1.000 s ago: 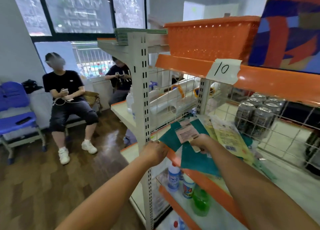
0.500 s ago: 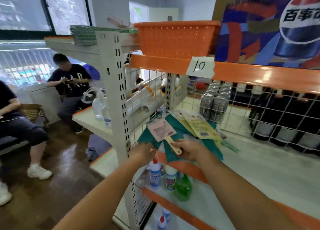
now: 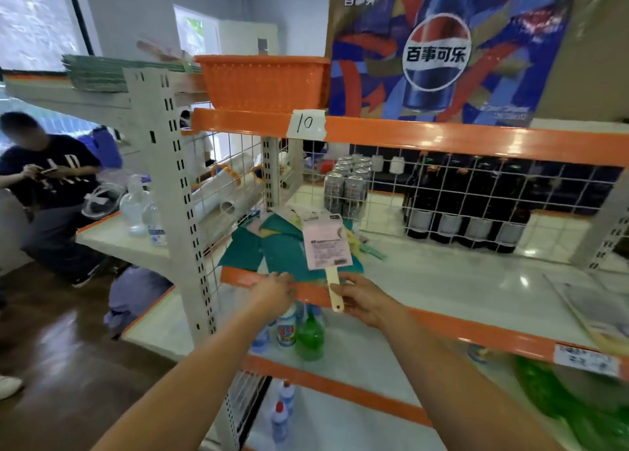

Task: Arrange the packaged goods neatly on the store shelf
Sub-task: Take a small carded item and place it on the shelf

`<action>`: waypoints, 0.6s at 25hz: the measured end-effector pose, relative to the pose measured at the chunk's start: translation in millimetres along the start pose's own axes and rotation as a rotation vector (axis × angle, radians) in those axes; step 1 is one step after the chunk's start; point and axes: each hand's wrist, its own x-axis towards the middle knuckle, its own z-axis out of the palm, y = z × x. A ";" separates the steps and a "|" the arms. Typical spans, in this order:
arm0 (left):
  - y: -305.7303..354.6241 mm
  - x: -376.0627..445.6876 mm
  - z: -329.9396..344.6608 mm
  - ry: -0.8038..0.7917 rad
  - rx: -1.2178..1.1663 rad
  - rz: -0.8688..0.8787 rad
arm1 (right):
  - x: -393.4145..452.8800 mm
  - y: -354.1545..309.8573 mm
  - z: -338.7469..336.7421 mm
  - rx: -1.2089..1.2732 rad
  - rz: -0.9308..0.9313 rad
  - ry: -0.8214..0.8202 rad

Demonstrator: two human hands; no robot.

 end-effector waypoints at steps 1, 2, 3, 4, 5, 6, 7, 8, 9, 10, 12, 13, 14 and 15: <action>12.2 -9.8 3.7 0.013 -0.007 0.028 | -12.0 9.0 -9.7 -0.004 -0.008 0.034; 21.2 -16.9 9.4 0.015 -0.020 0.052 | -23.6 17.5 -18.0 0.008 -0.016 0.061; 28.8 -24.2 15.4 0.005 -0.042 0.063 | -33.6 25.4 -25.6 0.023 -0.023 0.083; 36.7 -32.5 23.5 -0.019 -0.068 0.070 | -44.4 34.9 -34.0 0.032 -0.025 0.103; 44.7 -40.8 31.9 -0.047 -0.087 0.073 | -55.3 43.4 -41.0 0.036 -0.026 0.117; 53.5 -48.9 39.1 -0.063 -0.099 0.085 | -65.5 51.8 -47.7 0.040 -0.025 0.134; 62.5 -56.3 45.5 -0.081 -0.096 0.101 | -74.9 60.0 -54.3 0.051 -0.022 0.154; 72.2 -62.0 49.9 -0.093 -0.089 0.124 | -83.3 67.5 -60.7 0.070 -0.018 0.172; 81.9 -66.8 52.7 -0.103 -0.083 0.150 | -91.0 73.8 -66.8 0.098 -0.014 0.193; 91.3 -69.1 54.8 -0.103 -0.080 0.187 | -98.1 78.6 -72.5 0.124 -0.011 0.217; 106.3 -71.8 53.7 -0.085 -0.113 0.228 | -108.1 84.7 -82.0 0.141 -0.012 0.253; 112.5 -71.2 54.1 -0.085 -0.132 0.239 | -113.3 86.7 -86.2 0.143 -0.014 0.274; 116.7 -70.5 55.0 -0.092 -0.140 0.255 | -118.0 88.5 -89.3 0.149 -0.015 0.296; 120.2 -69.2 55.8 -0.111 -0.135 0.282 | -122.0 90.3 -91.6 0.159 -0.016 0.319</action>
